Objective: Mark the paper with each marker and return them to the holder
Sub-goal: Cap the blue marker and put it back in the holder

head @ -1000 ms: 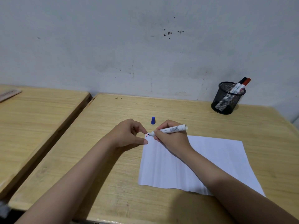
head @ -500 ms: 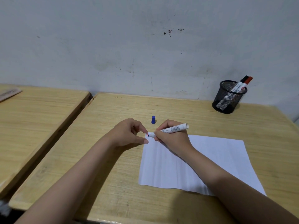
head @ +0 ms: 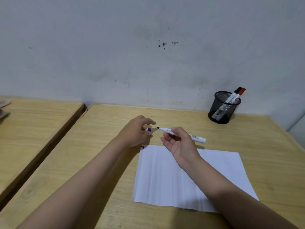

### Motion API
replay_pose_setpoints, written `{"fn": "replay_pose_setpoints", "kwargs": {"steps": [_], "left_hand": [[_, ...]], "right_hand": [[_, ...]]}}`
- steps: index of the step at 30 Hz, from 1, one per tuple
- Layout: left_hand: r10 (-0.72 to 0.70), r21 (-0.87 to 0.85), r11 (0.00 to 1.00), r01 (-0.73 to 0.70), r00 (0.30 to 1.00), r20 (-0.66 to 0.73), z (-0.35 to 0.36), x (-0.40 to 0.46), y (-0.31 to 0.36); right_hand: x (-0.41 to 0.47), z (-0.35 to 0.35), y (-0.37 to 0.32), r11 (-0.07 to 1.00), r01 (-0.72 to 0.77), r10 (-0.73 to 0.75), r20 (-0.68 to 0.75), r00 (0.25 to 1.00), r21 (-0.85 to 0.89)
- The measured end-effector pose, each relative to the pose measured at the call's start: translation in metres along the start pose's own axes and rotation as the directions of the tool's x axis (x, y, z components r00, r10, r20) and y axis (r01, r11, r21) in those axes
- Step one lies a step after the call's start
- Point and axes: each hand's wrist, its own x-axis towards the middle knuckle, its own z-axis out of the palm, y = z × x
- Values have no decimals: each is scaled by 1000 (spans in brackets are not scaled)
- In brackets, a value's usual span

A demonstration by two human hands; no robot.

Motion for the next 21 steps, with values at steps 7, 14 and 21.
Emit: {"fn": "replay_pose_setpoints", "kwargs": {"steps": [7,14,21], "left_hand": [[-186,-351,925,145,979,-86,3,7,5],[-122,-721,687,94,992,13,-4,-8,29],[-28,-762,644,69,997,66,-2,-17,53]], "right_hand": [[-7,-6,-19,973,180,-173,57,983,-145],[-18,-5,-33,925,299,-289,80,954,-233],[-34,-2,-41,890,323,-298,124,946,-323]]}}
